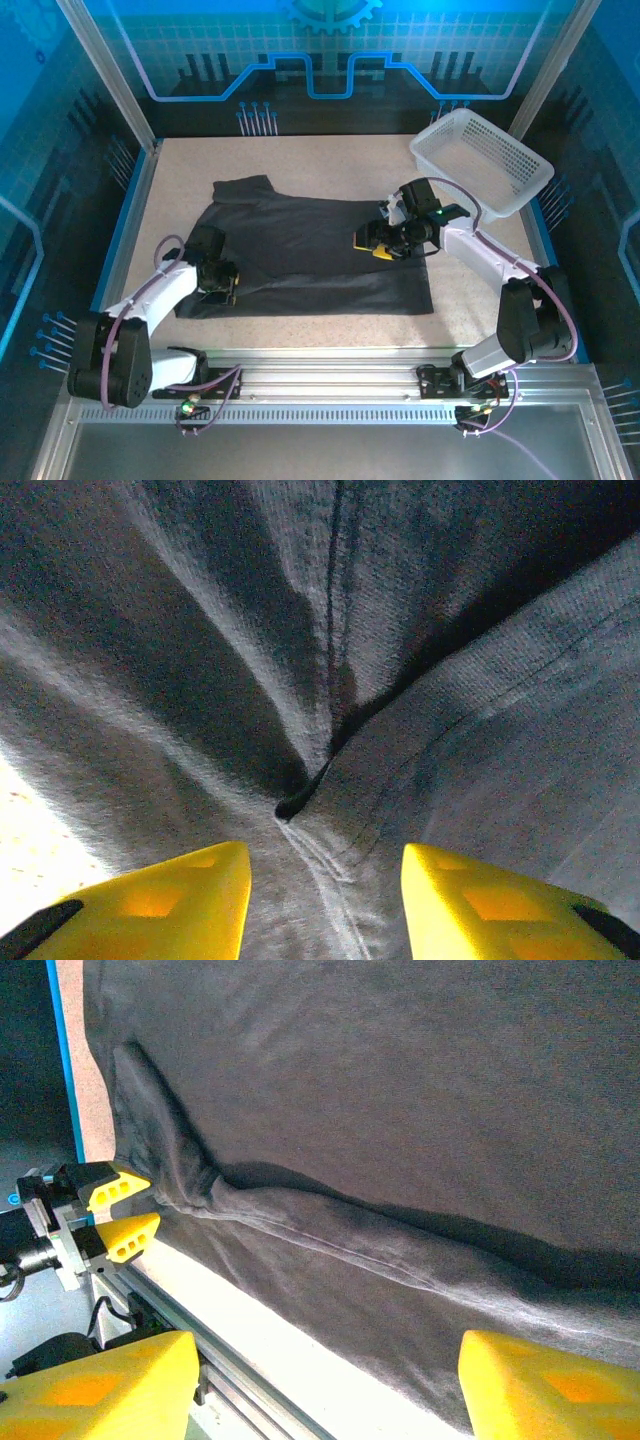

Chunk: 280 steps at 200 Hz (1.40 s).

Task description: Fold and stack the t-shirts

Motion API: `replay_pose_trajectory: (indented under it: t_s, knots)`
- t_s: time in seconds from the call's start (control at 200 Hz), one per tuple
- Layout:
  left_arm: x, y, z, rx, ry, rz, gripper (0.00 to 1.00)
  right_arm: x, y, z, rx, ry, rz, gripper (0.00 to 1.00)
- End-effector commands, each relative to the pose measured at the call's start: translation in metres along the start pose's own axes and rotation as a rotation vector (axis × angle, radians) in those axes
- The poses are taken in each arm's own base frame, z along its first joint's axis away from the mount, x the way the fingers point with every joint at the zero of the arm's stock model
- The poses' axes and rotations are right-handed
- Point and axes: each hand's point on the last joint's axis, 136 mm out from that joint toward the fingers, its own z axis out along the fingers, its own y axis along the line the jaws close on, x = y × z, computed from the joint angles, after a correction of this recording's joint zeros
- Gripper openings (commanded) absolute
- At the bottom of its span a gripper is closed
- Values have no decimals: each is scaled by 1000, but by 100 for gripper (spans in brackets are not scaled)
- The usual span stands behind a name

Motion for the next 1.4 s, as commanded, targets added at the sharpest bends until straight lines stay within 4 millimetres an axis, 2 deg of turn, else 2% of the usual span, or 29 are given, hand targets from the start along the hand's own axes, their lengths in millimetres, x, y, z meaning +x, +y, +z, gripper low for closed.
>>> replay_pose_trajectory:
  t_s: [0.0, 0.1, 0.19, 0.395, 0.45, 0.56, 0.655, 0.715, 0.755, 0.85, 0.96, 1.12, 1.396]
  knots:
    - [1, -2, 9, 7, -2, -9, 33, 2, 9, 1, -23, 16, -23, 70]
    - [-1, -12, 8, 24, -13, 16, 14, 3, 5, 1, -7, 18, -13, 69]
    - [-1, -26, -1, 43, -41, 82, 0, 3, 2, 2, 0, 16, -2, 69]
    - [11, -70, -11, 84, -40, 279, 0, -1, 0, 1, 8, 7, 11, 68]
    - [16, -77, -12, 63, -31, 327, 0, -3, 0, 1, 6, 3, 11, 68]
    - [18, -74, -17, 9, -32, 369, 0, -6, -1, 0, 4, 3, 14, 67]
    - [13, -48, -24, -41, -44, 333, 0, -6, 2, 0, -13, 8, 6, 68]
    - [12, -32, -25, -32, -40, 308, 24, -4, 4, 1, -32, 16, 1, 69]
    - [12, -24, -22, -15, -29, 289, 35, -2, 6, 1, -50, 18, -3, 70]
    - [13, -8, -9, 11, 2, 223, 48, 0, 14, 3, -100, 24, -21, 72]
    - [12, 7, 6, 43, 34, 111, 57, 3, 20, 6, -122, 43, -45, 72]
    - [2, 4, 10, 81, 4, 85, 57, 2, 21, 8, -119, 51, -46, 72]
    - [-8, -7, 9, 127, -26, 77, 44, 6, 18, 8, -111, 54, -39, 71]
